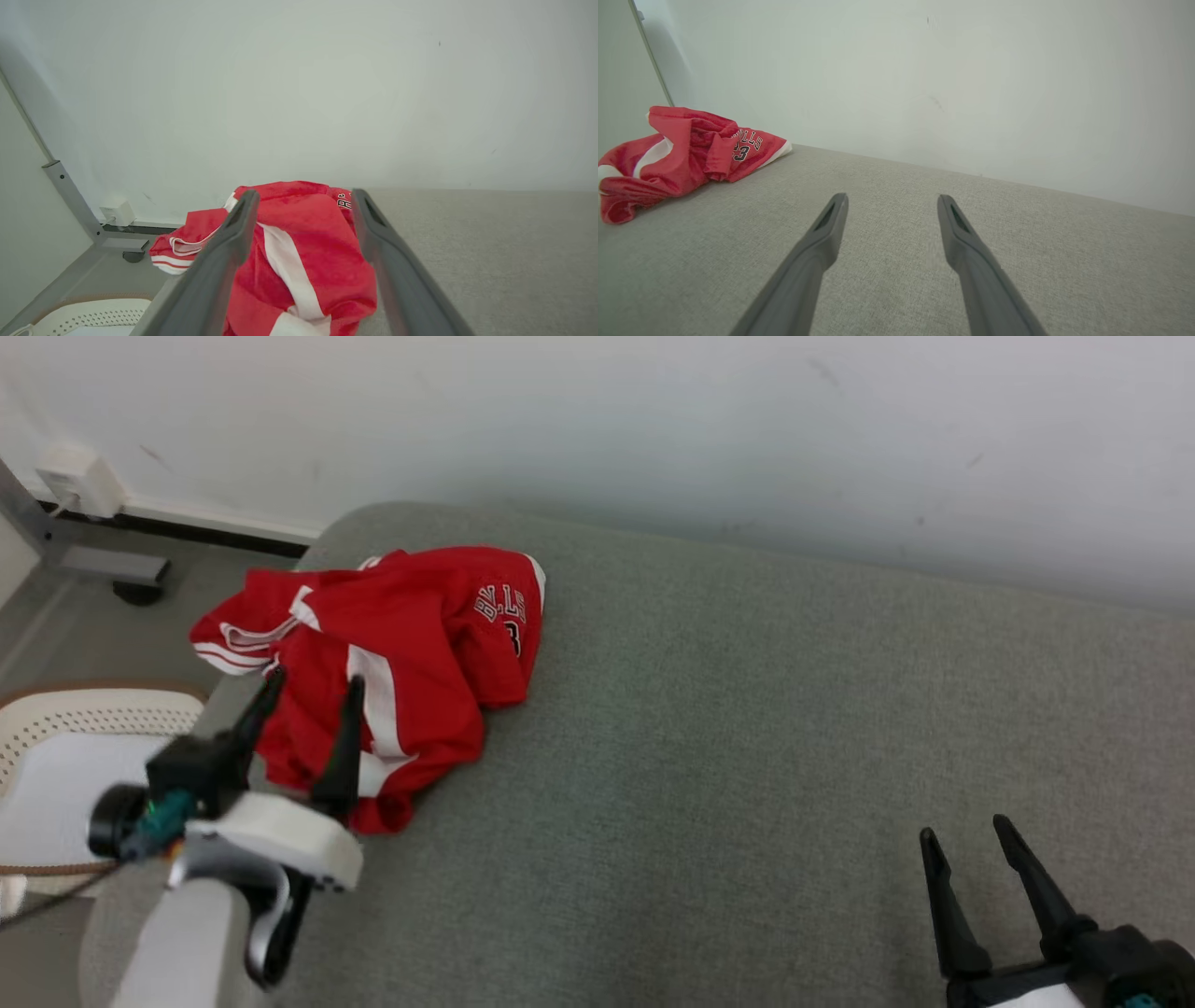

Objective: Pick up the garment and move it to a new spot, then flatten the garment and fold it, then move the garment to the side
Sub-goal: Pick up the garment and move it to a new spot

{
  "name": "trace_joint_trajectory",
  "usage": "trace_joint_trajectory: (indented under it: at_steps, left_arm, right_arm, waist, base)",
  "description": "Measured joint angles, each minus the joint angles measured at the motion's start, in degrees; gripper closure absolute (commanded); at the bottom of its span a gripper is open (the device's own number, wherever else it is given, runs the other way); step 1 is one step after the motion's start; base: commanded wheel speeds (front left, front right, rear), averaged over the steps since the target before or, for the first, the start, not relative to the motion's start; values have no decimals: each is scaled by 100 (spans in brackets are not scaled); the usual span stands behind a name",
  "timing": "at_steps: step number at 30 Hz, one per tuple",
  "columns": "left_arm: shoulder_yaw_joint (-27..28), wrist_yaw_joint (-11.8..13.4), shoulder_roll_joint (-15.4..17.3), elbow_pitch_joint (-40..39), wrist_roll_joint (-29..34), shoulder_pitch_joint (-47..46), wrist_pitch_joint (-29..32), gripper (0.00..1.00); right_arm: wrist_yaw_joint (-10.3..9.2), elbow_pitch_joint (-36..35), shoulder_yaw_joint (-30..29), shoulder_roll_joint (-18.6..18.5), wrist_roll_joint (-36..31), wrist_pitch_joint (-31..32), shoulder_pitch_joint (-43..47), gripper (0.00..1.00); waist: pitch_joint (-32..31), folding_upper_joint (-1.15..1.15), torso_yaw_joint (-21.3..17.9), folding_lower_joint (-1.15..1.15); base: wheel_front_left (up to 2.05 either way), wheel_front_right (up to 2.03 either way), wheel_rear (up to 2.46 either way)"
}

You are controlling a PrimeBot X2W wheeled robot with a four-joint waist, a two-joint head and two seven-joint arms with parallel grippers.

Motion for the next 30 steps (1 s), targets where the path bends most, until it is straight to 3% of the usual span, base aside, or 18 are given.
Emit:
trace_joint_trajectory:
  at_steps: [10,15,22,23,26,30]
  left_arm:
    - [-89,-87,610,921,-122,-2191,1371,0]
    - [-276,-108,827,1558,-157,-2793,2007,0]
    - [-505,-125,934,2454,-171,-3183,2387,0]
    - [-552,-125,935,2549,-171,-3205,2414,8]
    - [-622,-126,923,2817,-223,-3260,2417,100]
    - [-695,-127,913,3049,-410,-3262,2357,100]
  right_arm:
    - [0,-185,47,-177,-98,1,-720,0]
    - [0,-242,56,-265,-119,0,-960,0]
    - [10,-344,58,-277,-151,-5,-1159,0]
    - [10,-350,53,-275,-151,-10,-1169,0]
    - [10,-336,33,-272,-151,-11,-1178,0]
    - [10,-242,19,-269,-151,-3,-1168,0]
  waist:
    - [1299,0,-311,1]
    - [1818,0,-488,1]
    - [2221,0,-761,1]
    - [2240,0,-792,1]
    - [2228,0,-836,0]
    - [2103,0,-846,0]
  base:
    - [0,0,0]
    - [0,0,0]
    - [0,0,0]
    - [0,0,0]
    - [0,0,0]
    - [0,0,0]
